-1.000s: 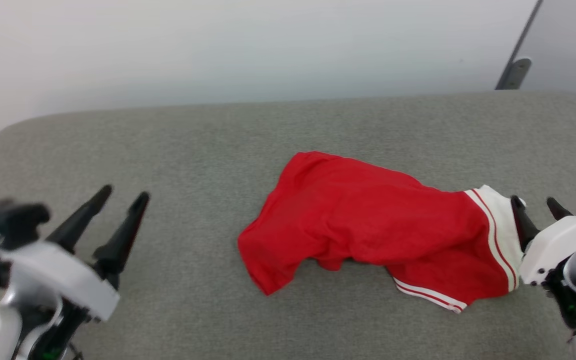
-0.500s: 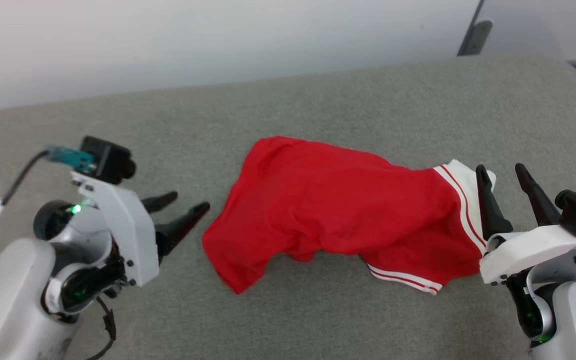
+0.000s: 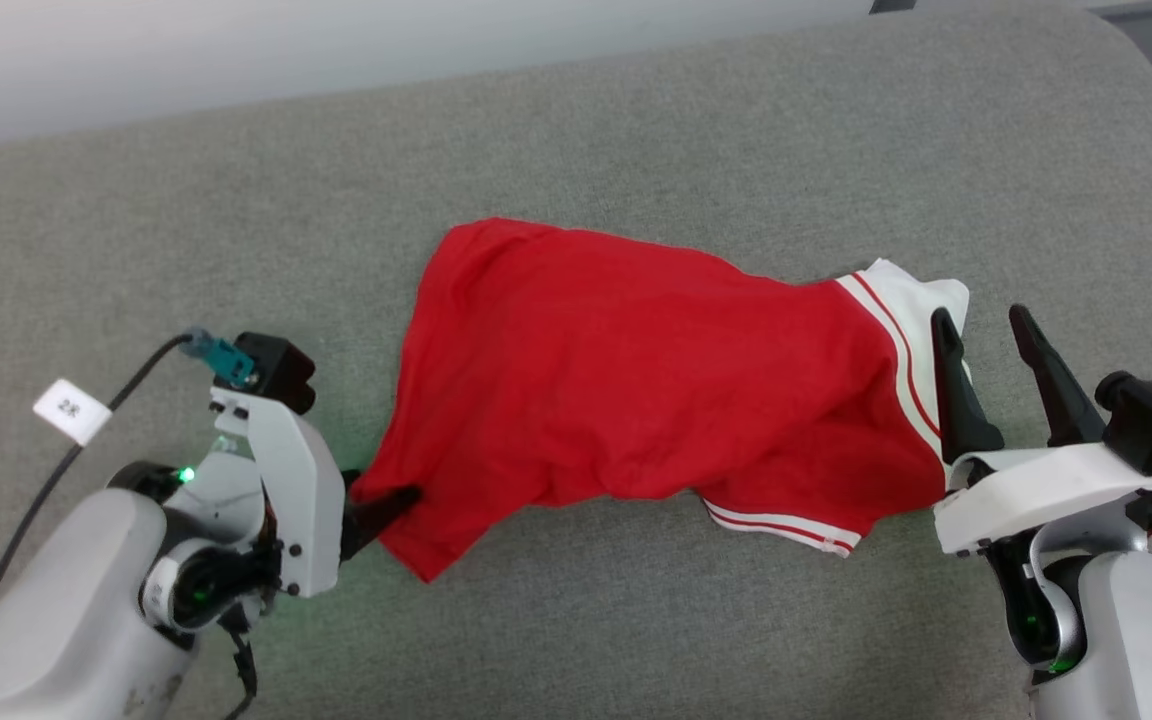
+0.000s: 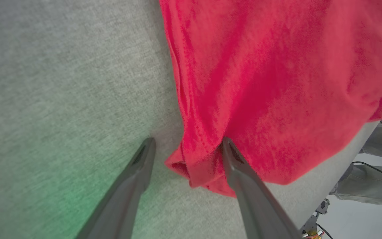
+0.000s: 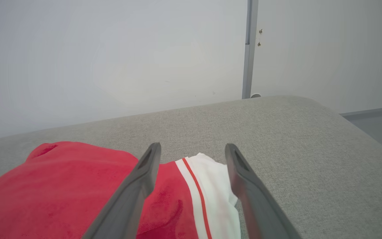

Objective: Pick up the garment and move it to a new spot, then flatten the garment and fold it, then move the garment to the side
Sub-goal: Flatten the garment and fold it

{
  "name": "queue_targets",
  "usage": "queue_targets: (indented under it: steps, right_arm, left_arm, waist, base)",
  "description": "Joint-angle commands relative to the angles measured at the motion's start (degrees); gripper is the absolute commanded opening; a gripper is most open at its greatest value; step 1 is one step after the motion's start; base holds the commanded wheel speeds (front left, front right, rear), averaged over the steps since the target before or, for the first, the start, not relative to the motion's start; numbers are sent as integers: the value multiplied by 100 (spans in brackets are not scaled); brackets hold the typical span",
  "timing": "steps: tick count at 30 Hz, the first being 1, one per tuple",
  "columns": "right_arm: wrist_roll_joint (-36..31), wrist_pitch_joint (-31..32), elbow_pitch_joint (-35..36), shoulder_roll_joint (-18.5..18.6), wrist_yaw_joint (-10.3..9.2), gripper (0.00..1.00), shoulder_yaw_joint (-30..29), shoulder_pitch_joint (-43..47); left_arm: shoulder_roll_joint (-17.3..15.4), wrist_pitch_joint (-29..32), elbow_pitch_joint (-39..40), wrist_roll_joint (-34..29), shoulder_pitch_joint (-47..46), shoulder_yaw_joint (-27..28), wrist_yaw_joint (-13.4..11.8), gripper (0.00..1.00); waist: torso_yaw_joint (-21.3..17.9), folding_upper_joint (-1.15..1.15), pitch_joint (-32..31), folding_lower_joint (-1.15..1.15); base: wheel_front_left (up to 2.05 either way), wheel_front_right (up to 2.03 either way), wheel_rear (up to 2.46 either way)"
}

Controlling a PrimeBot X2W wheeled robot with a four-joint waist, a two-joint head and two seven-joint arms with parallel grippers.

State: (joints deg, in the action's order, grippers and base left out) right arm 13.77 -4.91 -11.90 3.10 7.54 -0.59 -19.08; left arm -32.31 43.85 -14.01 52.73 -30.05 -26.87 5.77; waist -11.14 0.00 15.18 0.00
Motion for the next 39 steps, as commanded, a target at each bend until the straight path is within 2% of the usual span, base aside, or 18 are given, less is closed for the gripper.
queue_targets:
  steps: [1, 5, 6, 7, 8, 12, 20, 33, 39]
  right_arm:
    - [34, -49, 2, -16, -9, 100, 23, -60]
    - [-9, -164, 10, -24, -10, 100, 62, -136]
    - [-17, -193, 15, -25, -10, 100, 74, -148]
    - [-21, -224, 17, -25, -10, 100, 81, -154]
    - [-29, -253, 27, -26, -10, 100, 99, -162]
    - [-4, -341, 26, -26, -9, 100, 129, -177]
    - [12, -435, 34, -28, -10, 100, 80, -126]
    - [-57, -408, 57, -27, -9, 100, 74, 22]
    - [-101, -355, 84, -28, -10, 100, 50, 119]
  left_arm:
    - [47, 12, -84, -49, -68, -35, 18, 100]
    - [156, -39, -473, -78, -99, -169, 52, 99]
    - [193, -42, -554, -53, -117, -192, 49, 48]
    - [227, -51, -619, -26, -136, -207, 61, 34]
    - [246, -69, -650, -42, -169, -238, 84, 0]
    - [278, -134, -813, 51, -322, -222, 120, 0]
    - [-126, -204, -793, 131, -802, 70, 139, 0]
    - [-1204, -196, -617, -169, -1138, 449, 82, 0]
    - [-1647, -235, -482, -273, -1138, 643, -97, 0]
  waist:
    - [-45, 0, 85, 0]
    - [-42, 0, 133, 0]
    - [-38, 0, 137, 0]
    - [-33, 0, 137, 0]
    - [-30, 0, 139, 0]
    - [-11, 0, 138, 0]
    - [35, 0, 125, 0]
    - [104, 0, 19, 0]
    - [168, 0, -64, 0]
  base:
    - [0, 0, 0]
    - [0, 0, 0]
    - [0, 0, 0]
    - [0, 0, 0]
    - [0, 0, 0]
    - [0, 0, 0]
    - [0, 0, 0]
    - [0, 0, 0]
    - [0, 0, 0]
